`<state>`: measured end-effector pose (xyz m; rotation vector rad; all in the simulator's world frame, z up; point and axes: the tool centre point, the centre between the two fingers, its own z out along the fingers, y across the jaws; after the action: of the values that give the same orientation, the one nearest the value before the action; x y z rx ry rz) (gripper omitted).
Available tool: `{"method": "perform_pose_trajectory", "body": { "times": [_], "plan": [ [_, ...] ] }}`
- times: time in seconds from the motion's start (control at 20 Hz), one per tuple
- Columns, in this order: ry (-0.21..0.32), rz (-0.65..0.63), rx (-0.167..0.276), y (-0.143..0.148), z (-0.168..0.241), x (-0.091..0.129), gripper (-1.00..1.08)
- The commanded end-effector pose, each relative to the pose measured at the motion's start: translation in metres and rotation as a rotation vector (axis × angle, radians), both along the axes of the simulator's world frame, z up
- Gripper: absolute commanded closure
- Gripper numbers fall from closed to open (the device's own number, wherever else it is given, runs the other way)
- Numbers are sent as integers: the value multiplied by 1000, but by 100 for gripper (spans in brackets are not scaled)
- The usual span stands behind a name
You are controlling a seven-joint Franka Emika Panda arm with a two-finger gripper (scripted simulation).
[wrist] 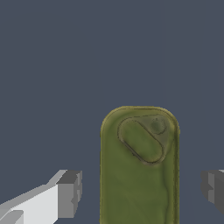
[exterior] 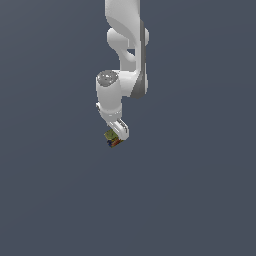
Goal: Pick up the object and move it to a goal position.
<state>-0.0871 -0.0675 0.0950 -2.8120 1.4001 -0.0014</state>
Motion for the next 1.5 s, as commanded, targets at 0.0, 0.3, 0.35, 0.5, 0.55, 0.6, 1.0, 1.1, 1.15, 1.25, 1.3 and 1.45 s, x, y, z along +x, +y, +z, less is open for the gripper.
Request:
{"method": "perform_pose_trajectory", "body": {
  "times": [0.0,0.3,0.35,0.5,0.55,0.6,1.0,1.1,1.15,1.25,1.3,1.45],
  "plan": [
    [1,-2,0,0,-12,-1,-92],
    [1,-4,0,0,-33,-1,-92],
    [1,-4,0,0,-35,-1,-92],
    [1,-4,0,0,-36,-1,108],
    [1,-4,0,0,-36,-1,108],
    [1,-4,0,0,-36,-1,108],
    [0,-3,1,1,-35,0,108],
    [0,-3,1,1,-34,0,108],
    [0,-3,1,2,-33,1,108],
    [0,-3,1,5,-28,2,108],
    [0,-3,1,8,-25,3,108],
    [0,-3,0,16,-13,8,108]
  ]
}}
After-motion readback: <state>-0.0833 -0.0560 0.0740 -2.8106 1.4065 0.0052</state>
